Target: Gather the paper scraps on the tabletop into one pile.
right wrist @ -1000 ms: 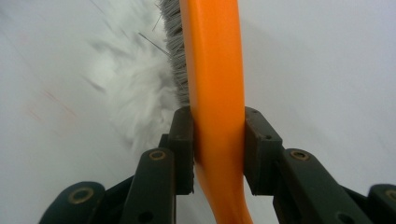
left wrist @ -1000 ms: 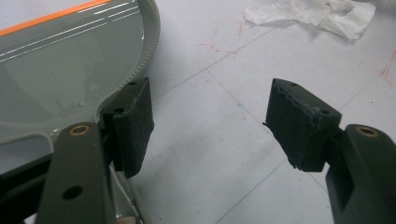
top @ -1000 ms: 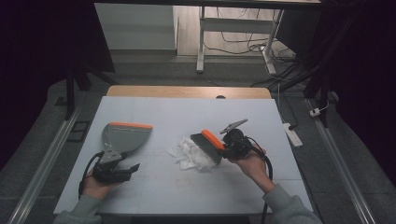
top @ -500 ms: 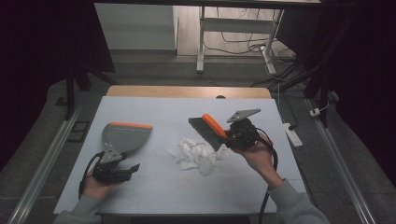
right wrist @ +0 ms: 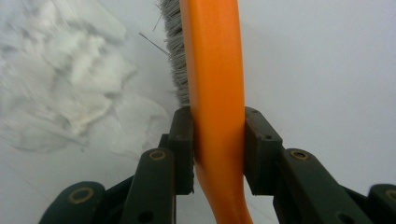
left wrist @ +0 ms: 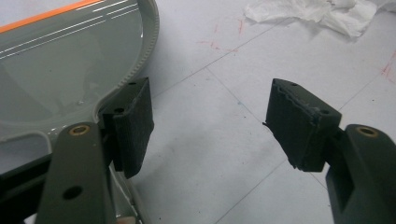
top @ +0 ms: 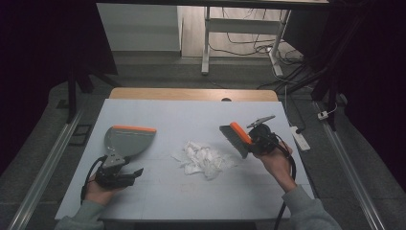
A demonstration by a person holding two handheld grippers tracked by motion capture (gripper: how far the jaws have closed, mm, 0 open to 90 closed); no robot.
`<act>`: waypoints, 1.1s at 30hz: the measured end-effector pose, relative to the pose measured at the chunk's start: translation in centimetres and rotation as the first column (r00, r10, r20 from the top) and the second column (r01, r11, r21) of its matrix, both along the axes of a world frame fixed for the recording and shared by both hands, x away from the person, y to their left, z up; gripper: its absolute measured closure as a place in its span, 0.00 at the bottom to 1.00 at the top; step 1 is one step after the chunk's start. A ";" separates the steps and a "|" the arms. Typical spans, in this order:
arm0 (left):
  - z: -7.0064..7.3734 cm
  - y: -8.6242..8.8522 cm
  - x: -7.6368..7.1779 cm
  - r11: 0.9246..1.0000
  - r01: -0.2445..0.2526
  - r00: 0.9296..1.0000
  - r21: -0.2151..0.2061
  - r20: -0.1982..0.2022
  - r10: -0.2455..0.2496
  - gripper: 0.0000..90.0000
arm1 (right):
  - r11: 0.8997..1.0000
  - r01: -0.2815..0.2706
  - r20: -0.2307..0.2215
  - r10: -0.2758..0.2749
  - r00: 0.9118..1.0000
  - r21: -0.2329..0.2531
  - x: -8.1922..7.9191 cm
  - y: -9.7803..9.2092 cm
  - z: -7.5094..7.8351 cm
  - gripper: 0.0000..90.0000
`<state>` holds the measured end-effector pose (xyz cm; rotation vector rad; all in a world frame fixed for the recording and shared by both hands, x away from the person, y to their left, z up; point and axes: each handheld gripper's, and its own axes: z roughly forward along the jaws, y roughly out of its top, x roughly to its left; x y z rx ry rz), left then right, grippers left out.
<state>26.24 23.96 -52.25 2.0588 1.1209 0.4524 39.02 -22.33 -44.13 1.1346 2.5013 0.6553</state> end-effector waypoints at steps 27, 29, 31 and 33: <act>0.3 -0.2 0.0 1.000 -0.003 1.000 -0.003 0.006 0.003 0.36 | 0.967 -0.097 0.116 0.071 0.991 0.235 -2.3 0.7 2.3 0.75; 0.4 -0.3 0.0 1.000 -0.003 1.000 -0.009 0.007 0.003 0.36 | 0.970 -0.093 0.110 0.070 0.992 0.223 -2.4 0.0 1.7 0.76; 0.4 -0.3 0.1 1.000 0.000 1.000 -0.011 0.010 0.000 0.36 | 0.974 -0.083 0.112 0.061 0.992 0.210 -2.7 -0.7 1.1 0.76; 0.5 -0.4 0.2 1.000 0.006 1.000 -0.013 0.012 -0.006 0.36 | 0.976 -0.075 0.126 0.050 0.991 0.205 -3.1 -1.6 0.7 0.76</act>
